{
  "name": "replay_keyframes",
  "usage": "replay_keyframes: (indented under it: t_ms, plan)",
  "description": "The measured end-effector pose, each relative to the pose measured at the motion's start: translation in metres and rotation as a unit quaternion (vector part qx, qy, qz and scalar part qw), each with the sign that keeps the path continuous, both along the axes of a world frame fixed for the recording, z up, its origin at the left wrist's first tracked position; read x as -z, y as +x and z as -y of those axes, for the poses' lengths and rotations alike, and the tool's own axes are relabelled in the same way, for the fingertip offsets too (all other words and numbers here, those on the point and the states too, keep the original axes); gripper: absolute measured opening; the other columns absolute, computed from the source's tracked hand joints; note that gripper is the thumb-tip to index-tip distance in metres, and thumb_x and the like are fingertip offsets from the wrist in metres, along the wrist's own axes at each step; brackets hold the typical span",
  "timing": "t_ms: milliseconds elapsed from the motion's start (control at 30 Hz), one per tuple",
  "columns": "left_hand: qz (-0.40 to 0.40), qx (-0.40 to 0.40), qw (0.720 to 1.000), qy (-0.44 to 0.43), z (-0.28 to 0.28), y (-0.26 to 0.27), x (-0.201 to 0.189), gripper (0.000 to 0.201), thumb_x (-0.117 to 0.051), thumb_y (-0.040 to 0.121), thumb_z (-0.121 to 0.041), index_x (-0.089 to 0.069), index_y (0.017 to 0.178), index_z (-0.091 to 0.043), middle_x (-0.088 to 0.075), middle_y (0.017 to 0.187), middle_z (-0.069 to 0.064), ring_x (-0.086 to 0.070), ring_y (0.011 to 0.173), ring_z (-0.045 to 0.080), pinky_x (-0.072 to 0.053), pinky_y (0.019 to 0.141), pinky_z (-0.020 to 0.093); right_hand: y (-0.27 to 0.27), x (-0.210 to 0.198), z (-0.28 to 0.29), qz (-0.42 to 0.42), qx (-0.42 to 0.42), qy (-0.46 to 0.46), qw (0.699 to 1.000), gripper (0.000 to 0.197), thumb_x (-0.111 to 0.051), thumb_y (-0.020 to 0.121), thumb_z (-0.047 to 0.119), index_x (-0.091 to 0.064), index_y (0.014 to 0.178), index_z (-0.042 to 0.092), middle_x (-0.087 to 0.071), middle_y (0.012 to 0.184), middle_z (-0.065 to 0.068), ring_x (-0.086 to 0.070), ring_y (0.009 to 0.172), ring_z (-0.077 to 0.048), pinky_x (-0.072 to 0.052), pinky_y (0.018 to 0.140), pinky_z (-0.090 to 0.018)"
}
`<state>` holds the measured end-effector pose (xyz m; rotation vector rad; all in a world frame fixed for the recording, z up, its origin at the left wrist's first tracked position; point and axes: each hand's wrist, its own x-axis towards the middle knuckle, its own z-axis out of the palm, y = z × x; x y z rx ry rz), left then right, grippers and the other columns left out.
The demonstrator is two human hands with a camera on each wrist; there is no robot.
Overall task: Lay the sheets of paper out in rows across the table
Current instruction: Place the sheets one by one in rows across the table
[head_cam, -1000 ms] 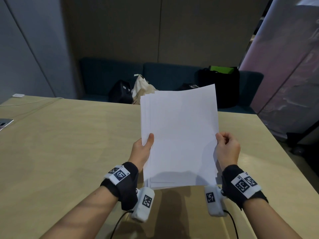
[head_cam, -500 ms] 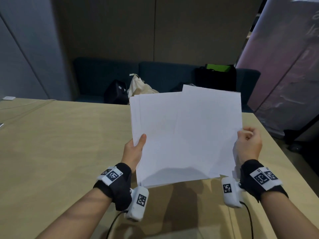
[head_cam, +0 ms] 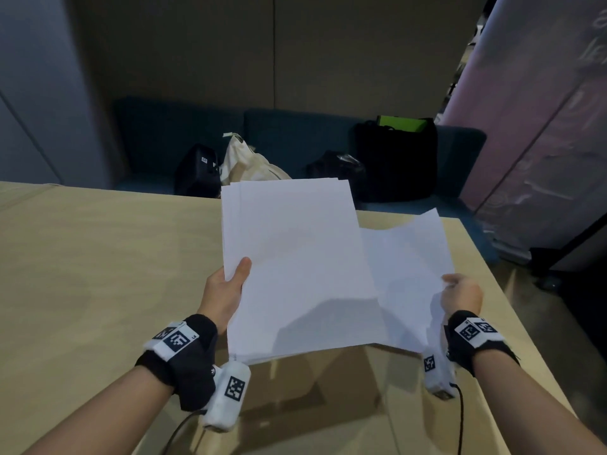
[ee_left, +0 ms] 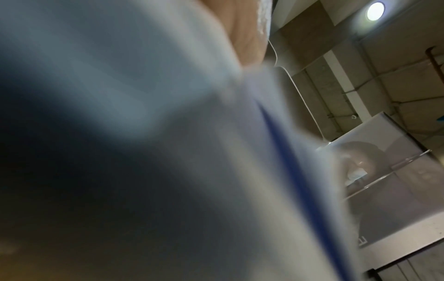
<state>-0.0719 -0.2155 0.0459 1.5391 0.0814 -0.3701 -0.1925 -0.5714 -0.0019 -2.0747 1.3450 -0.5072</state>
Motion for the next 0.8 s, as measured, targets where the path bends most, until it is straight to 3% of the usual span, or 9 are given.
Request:
replay_keyframes:
  t_ms: [133, 200, 267, 300, 367, 433, 533, 667, 800]
  plan:
    - [0.001, -0.001, 1.000, 0.016, 0.011, 0.002, 0.004, 0.039, -0.051, 0.093, -0.030, -0.056, 0.125, -0.008, -0.063, 0.117, 0.002, -0.059, 0.108, 0.020, -0.043, 0.089, 0.029, 0.004, 0.011, 0.022, -0.116, -0.040, -0.004, 0.992, 0.034, -0.046, 0.087, -0.008, -0.057, 0.119, -0.005, -0.049, 0.133, -0.023, -0.046, 0.122, -0.039, -0.037, 0.102, -0.045]
    - [-0.001, -0.002, 1.000, 0.021, 0.016, 0.003, 0.006, 0.040, -0.051, 0.093, -0.031, -0.055, 0.125, -0.007, -0.062, 0.117, 0.003, -0.059, 0.108, 0.020, -0.043, 0.090, 0.030, 0.005, 0.015, 0.024, -0.218, -0.065, -0.023, 0.974, 0.038, -0.053, 0.084, 0.000, -0.054, 0.122, 0.004, -0.031, 0.144, -0.018, -0.033, 0.129, -0.038, -0.029, 0.106, -0.045]
    - [-0.004, -0.001, 1.000, 0.026, 0.022, 0.002, 0.006, 0.039, -0.051, 0.093, -0.031, -0.056, 0.124, -0.007, -0.063, 0.115, 0.003, -0.059, 0.107, 0.021, -0.044, 0.090, 0.030, 0.004, 0.015, 0.021, -0.269, -0.073, -0.050, 0.959, 0.051, -0.063, 0.080, 0.008, -0.046, 0.128, 0.016, -0.013, 0.151, -0.015, -0.020, 0.135, -0.036, -0.020, 0.111, -0.045]
    - [-0.004, 0.000, 1.000, 0.026, 0.024, 0.001, 0.006, 0.038, -0.051, 0.094, -0.030, -0.056, 0.123, -0.007, -0.063, 0.113, 0.003, -0.059, 0.106, 0.021, -0.044, 0.090, 0.030, 0.005, 0.016, 0.020, -0.270, -0.084, -0.064, 0.957, 0.052, -0.061, 0.082, 0.010, -0.044, 0.130, 0.019, -0.012, 0.152, -0.015, -0.019, 0.136, -0.035, -0.019, 0.111, -0.045]
    - [-0.002, 0.000, 1.000, 0.024, 0.030, 0.000, 0.006, 0.036, -0.050, 0.094, -0.030, -0.057, 0.121, -0.008, -0.062, 0.111, 0.002, -0.059, 0.103, 0.020, -0.044, 0.088, 0.029, 0.010, 0.014, 0.010, -0.267, -0.132, -0.055, 0.953, 0.045, -0.048, 0.089, 0.017, -0.042, 0.133, 0.022, -0.024, 0.147, -0.013, -0.028, 0.132, -0.034, -0.024, 0.108, -0.046]
    - [0.000, 0.005, 1.000, 0.028, 0.035, -0.002, 0.006, 0.036, -0.050, 0.094, -0.031, -0.058, 0.121, -0.008, -0.063, 0.111, 0.001, -0.059, 0.101, 0.018, -0.043, 0.085, 0.027, 0.014, 0.016, -0.006, -0.296, -0.192, -0.026, 0.935, 0.042, -0.039, 0.092, 0.033, -0.037, 0.134, 0.032, -0.034, 0.140, -0.009, -0.036, 0.126, -0.033, -0.029, 0.103, -0.049]
    - [-0.001, 0.012, 0.999, 0.037, 0.039, -0.003, 0.009, 0.039, -0.051, 0.093, -0.031, -0.058, 0.122, -0.006, -0.064, 0.114, 0.002, -0.061, 0.105, 0.019, -0.044, 0.087, 0.028, 0.014, 0.021, -0.019, -0.323, -0.225, -0.011, 0.919, 0.049, -0.039, 0.088, 0.051, -0.032, 0.135, 0.042, -0.027, 0.146, -0.005, -0.028, 0.134, -0.032, -0.027, 0.105, -0.054]
    - [-0.008, 0.014, 0.999, 0.036, 0.039, -0.006, 0.010, 0.037, -0.052, 0.093, -0.030, -0.058, 0.121, -0.007, -0.063, 0.115, 0.003, -0.059, 0.107, 0.020, -0.043, 0.091, 0.029, 0.004, 0.014, 0.001, -0.332, -0.252, -0.005, 0.909, 0.058, -0.050, 0.087, 0.044, -0.030, 0.141, 0.040, -0.021, 0.154, -0.004, -0.022, 0.140, -0.031, -0.018, 0.113, -0.055]
    - [-0.010, 0.014, 0.999, 0.038, 0.037, -0.006, 0.011, 0.036, -0.053, 0.092, -0.031, -0.058, 0.120, -0.008, -0.064, 0.117, 0.004, -0.060, 0.108, 0.021, -0.044, 0.094, 0.031, -0.003, 0.006, 0.020, -0.319, -0.235, -0.013, 0.918, 0.054, -0.048, 0.091, 0.026, -0.032, 0.141, 0.037, -0.020, 0.156, -0.003, -0.023, 0.140, -0.028, -0.018, 0.113, -0.054]
